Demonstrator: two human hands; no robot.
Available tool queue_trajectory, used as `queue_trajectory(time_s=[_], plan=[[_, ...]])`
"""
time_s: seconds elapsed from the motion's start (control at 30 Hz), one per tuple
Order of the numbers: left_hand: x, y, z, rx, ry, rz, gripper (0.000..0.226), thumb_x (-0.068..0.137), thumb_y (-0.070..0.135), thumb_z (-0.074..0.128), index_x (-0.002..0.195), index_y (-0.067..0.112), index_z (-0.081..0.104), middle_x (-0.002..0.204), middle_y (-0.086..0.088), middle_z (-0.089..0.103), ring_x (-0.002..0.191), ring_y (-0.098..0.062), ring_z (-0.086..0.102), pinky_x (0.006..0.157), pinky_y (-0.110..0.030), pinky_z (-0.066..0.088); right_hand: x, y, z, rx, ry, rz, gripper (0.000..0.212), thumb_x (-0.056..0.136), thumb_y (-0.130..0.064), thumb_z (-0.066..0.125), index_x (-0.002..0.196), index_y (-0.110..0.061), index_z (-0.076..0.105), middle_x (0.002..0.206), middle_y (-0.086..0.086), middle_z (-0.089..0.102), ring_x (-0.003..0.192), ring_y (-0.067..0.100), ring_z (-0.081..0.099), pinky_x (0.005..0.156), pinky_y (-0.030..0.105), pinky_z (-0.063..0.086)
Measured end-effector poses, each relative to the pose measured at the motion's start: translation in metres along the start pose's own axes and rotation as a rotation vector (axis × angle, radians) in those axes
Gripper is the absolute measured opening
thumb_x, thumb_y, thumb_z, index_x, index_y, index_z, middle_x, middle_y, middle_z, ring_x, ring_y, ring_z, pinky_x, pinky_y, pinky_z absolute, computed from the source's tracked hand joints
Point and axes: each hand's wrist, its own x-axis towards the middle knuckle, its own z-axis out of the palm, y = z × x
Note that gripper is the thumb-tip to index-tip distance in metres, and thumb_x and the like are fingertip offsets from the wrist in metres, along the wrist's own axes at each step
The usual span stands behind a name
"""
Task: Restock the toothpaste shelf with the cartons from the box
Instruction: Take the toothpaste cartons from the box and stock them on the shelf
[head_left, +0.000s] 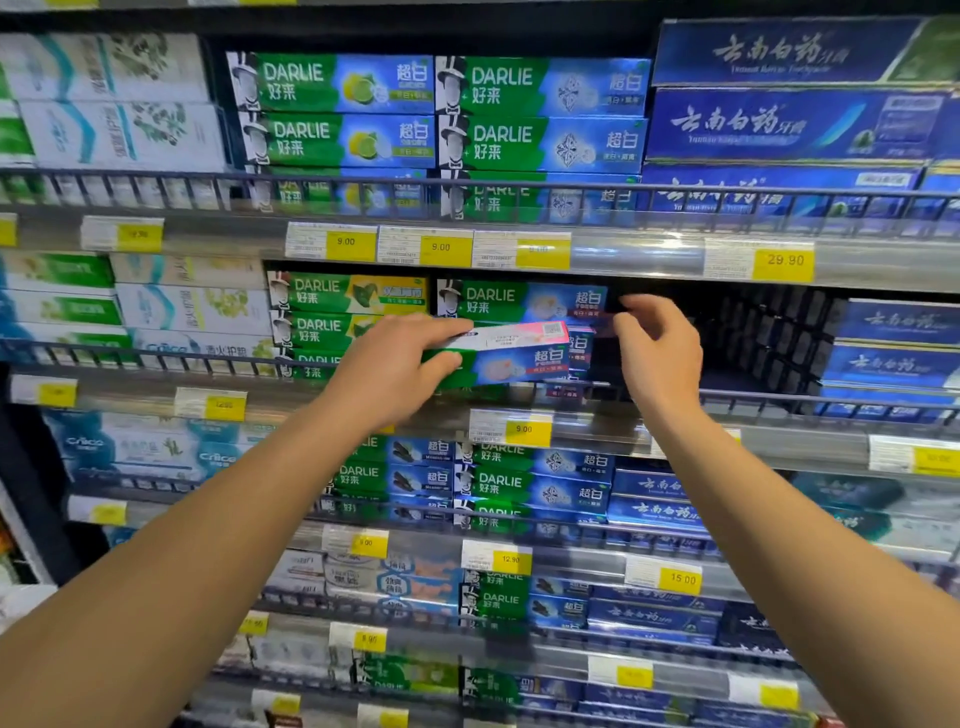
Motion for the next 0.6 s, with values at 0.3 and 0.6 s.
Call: queue_trajectory(time_s=[0.3, 0.6], plan=[[0.033, 0.039, -0.006, 0.176, 0.123, 0.192, 0.043, 0.095, 0.037, 0.052, 0.137, 0.033, 0.047, 0.13, 0.008, 0.056, 0.121, -0.023, 0.043, 0.096, -0.043, 0.037, -0.016, -0.009, -0.014, -0.01, -0.244, -0.26, 0.04, 0.082, -0.013, 0.071, 0.117, -0.026, 0.059, 0.104, -0.013, 0.067, 0.092, 0.006, 0.063, 0.081, 0.023, 0.051], [0.015, 0.024, 0.002, -0.141, 0.365, -0.066, 0.057, 0.087, 0.027, 0.065, 0.14, 0.026, 0.044, 0.137, 0.001, 0.043, 0.125, -0.016, 0.041, 0.101, -0.026, 0.03, -0.006, 0.0, -0.018, 0.006, -0.1, -0.17, 0.027, 0.084, -0.015, 0.068, 0.108, -0.026, 0.061, 0.093, -0.01, 0.069, 0.087, 0.013, 0.065, 0.082, 0.038, 0.054]])
